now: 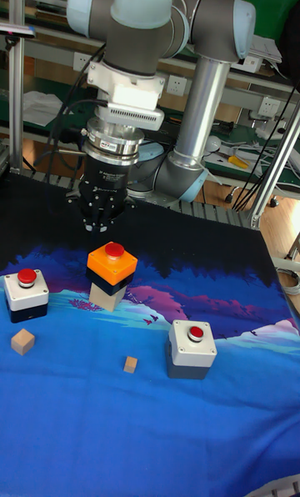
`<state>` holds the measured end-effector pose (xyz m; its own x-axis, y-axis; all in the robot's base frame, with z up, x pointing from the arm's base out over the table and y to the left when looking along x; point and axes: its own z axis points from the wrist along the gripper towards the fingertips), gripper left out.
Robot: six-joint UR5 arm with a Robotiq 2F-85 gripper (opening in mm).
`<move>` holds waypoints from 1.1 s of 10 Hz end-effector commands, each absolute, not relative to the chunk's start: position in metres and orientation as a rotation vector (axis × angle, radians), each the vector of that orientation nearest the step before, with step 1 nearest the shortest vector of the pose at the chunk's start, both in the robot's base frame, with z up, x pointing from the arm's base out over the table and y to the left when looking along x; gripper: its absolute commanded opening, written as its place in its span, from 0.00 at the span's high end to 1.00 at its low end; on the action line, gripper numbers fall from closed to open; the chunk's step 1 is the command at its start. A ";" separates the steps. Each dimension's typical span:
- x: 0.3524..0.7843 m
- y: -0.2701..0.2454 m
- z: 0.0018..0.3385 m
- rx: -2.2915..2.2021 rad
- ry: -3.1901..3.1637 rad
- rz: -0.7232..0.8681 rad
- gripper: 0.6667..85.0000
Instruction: Press three buttons from left to right in sequence
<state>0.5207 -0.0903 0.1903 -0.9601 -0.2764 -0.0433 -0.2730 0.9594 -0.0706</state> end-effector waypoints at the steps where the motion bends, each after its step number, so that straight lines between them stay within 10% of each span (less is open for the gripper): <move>1: 0.521 -0.098 0.192 -0.610 3.036 -0.141 1.00; 11: 0.526 -0.054 0.197 -0.671 3.120 -0.194 1.00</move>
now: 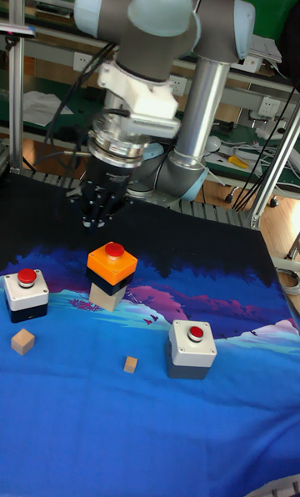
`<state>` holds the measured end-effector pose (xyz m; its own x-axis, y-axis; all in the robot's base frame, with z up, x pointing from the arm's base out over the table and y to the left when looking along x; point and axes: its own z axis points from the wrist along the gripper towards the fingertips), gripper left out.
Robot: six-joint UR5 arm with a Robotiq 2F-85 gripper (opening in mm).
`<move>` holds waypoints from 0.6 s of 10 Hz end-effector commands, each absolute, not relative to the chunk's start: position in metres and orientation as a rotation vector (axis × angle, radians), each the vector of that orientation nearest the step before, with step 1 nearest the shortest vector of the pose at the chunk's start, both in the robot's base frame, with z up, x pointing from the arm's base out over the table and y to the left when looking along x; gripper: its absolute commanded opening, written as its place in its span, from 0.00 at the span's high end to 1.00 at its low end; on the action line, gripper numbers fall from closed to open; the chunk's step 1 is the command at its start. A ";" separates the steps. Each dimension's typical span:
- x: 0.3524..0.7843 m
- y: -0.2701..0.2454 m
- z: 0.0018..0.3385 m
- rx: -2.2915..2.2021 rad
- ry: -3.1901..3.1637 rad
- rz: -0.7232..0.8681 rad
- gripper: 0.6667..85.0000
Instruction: Press three buttons from left to right in sequence
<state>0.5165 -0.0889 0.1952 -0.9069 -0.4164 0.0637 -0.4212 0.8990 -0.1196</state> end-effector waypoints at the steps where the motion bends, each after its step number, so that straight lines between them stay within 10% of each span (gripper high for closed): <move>1: 0.532 -0.034 0.191 0.629 -3.017 0.176 1.00; 6: 0.565 0.062 0.172 0.513 -3.070 0.074 1.00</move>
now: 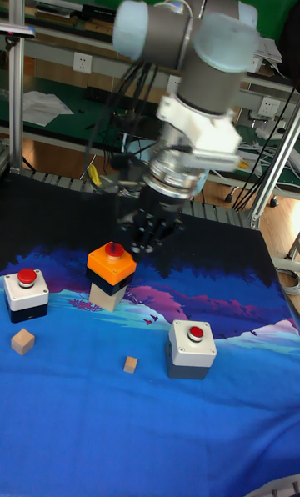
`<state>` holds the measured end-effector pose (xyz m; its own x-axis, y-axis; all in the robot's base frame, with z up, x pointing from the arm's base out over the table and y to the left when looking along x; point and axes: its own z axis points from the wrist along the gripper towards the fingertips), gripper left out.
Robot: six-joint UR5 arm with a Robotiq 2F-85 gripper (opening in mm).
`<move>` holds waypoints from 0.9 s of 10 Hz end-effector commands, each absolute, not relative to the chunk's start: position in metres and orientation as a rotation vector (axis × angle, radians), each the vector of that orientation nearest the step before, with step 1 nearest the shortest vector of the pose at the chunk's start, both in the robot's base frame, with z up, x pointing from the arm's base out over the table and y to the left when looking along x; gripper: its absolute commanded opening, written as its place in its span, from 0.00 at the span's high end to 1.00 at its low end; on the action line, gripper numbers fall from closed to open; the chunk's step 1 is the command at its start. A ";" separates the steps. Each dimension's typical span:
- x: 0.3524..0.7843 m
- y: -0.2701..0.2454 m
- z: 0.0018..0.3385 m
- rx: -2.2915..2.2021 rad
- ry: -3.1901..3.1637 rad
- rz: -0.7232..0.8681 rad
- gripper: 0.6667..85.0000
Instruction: Press three buttons from left to right in sequence
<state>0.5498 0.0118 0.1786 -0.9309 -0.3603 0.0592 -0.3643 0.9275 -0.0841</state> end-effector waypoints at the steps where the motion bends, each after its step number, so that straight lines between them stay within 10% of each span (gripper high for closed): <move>1: 0.579 0.088 0.170 0.474 -3.104 0.018 1.00; 9: 0.616 0.114 0.127 0.447 -3.131 0.021 1.00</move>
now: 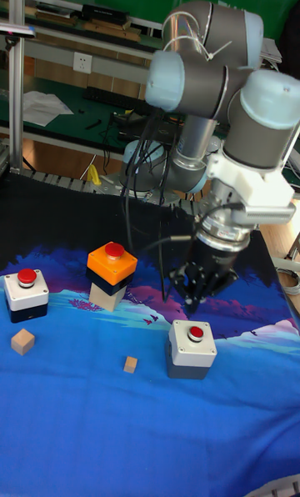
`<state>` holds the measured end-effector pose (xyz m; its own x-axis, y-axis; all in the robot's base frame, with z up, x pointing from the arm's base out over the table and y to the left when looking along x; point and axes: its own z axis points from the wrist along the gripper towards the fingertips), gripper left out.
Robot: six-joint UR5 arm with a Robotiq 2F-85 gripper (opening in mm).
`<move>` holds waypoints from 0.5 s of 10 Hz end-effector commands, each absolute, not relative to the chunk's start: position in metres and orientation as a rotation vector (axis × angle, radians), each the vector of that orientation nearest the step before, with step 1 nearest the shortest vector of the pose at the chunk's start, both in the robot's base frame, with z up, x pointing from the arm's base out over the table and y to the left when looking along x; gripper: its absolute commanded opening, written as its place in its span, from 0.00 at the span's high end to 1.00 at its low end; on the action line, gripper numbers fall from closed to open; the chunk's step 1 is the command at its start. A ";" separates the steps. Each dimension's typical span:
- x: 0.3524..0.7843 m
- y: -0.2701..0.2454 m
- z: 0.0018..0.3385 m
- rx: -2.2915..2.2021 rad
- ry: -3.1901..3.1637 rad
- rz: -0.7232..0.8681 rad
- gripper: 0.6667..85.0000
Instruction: Press three buttons from left to right in sequence
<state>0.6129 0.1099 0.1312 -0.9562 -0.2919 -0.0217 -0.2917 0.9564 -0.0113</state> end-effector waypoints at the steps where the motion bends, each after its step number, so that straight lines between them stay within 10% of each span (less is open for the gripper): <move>1: 0.608 0.098 0.128 -0.450 3.125 -0.113 1.00; 5: 0.601 0.087 0.129 -0.640 3.128 -0.169 1.00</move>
